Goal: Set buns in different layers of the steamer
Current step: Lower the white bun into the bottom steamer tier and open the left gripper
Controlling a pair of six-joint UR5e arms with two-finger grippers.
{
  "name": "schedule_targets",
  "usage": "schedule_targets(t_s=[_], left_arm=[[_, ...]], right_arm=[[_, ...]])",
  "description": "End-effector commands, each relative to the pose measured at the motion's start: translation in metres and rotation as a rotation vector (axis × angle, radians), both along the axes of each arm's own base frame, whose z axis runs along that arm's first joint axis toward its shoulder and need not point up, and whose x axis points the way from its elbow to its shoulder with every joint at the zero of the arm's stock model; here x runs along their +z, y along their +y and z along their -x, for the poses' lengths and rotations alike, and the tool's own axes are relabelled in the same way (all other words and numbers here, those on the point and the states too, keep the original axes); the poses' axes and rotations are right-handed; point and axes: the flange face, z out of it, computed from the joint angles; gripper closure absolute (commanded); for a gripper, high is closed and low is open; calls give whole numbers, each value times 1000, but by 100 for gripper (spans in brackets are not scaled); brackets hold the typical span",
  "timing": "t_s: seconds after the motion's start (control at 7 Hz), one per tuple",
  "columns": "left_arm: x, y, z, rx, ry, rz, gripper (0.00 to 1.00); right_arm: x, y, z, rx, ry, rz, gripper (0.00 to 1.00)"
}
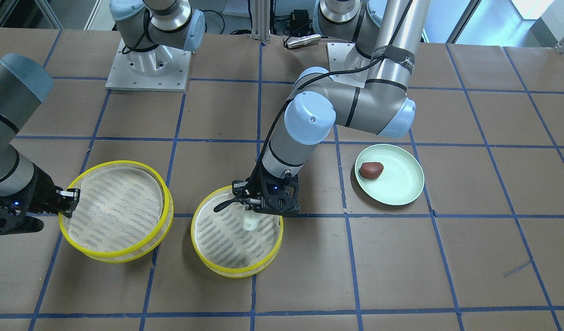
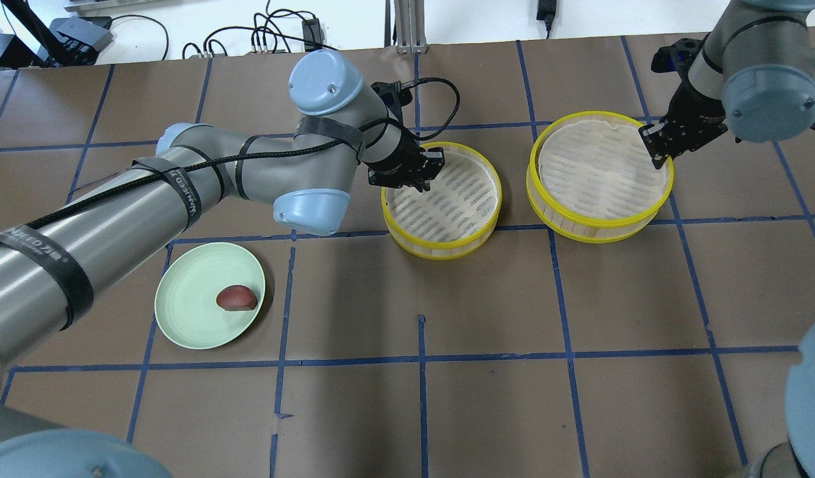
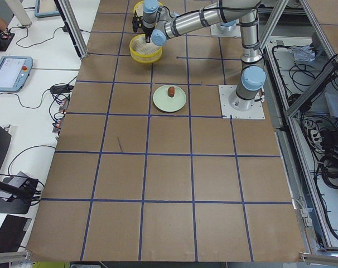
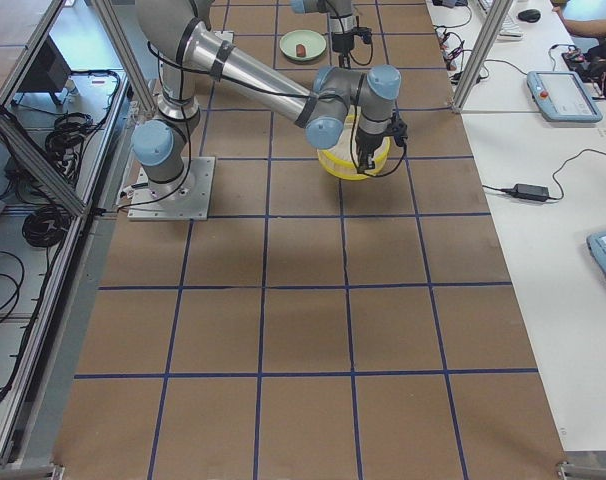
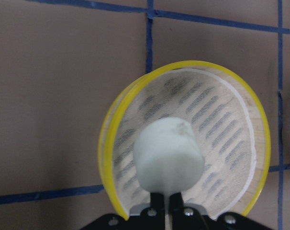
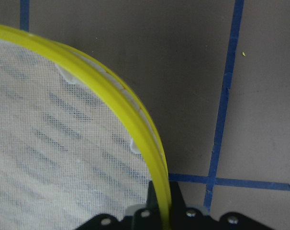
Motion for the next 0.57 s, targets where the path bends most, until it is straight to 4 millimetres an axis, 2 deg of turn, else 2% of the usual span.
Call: schedule_targets(t_s=[0.0, 0.14, 0.29, 0.43], left_arm=[[-9, -1, 0, 19, -60, 11, 4], [-5, 0, -1, 16, -66, 20, 0], [2, 0, -2, 11, -64, 34, 0], [22, -6, -19, -4, -97, 90, 0]], right_arm=[[0, 1, -1, -2, -3, 0, 94], [1, 1, -1, -5, -4, 2, 94], [5, 1, -1, -27, -6, 11, 94], [16, 1, -10, -100, 3, 19, 93]])
